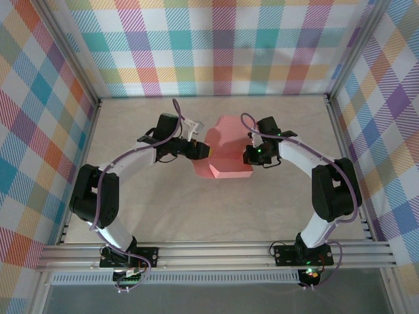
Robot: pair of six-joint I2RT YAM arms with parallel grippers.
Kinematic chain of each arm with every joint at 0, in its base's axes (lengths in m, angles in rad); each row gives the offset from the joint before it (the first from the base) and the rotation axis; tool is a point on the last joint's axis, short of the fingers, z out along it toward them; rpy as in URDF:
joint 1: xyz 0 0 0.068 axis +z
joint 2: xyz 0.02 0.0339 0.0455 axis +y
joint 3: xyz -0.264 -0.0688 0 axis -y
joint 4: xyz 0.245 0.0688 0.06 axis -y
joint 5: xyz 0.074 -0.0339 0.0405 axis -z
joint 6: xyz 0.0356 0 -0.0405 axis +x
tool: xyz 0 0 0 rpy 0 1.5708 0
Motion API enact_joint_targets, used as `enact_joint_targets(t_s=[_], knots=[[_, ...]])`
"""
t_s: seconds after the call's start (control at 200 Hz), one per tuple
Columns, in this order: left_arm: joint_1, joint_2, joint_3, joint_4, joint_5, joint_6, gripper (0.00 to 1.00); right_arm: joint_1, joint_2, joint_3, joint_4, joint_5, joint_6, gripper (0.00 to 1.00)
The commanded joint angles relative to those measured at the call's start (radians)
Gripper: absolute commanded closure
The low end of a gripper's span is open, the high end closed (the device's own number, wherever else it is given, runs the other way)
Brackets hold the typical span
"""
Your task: Fold the paper box
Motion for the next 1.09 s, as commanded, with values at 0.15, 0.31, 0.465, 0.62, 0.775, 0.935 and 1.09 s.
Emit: enact_joint_targets(t_s=[0.15,0.31,0.465,0.62,0.775,0.935,1.09], knots=[[-0.074,-0.064,0.052,-0.144,-0.2,-0.12,0.61,0.002,-0.001,0.0,0.038,0.11,0.062,0.94],[-0.093,-0.066,0.084,-0.211,-0.266,-0.133,0.62,0.013,-0.007,0.001,0.033,0.162,0.049,0.94],[-0.103,-0.093,0.087,-0.249,-0.346,-0.117,0.62,0.026,-0.009,-0.002,0.025,0.219,0.037,0.94],[-0.104,-0.11,0.116,-0.297,-0.398,-0.118,0.43,0.035,-0.007,-0.009,0.028,0.242,0.035,0.94],[-0.148,-0.101,0.162,-0.347,-0.454,-0.199,0.45,0.042,0.003,0.001,0.021,0.245,0.031,0.93],[-0.178,-0.11,0.134,-0.328,-0.589,-0.371,0.5,0.049,0.007,-0.002,0.03,0.252,0.038,0.93],[-0.178,-0.1,0.071,-0.217,-0.636,-0.534,0.45,0.053,0.007,-0.002,0.04,0.243,0.043,0.94]])
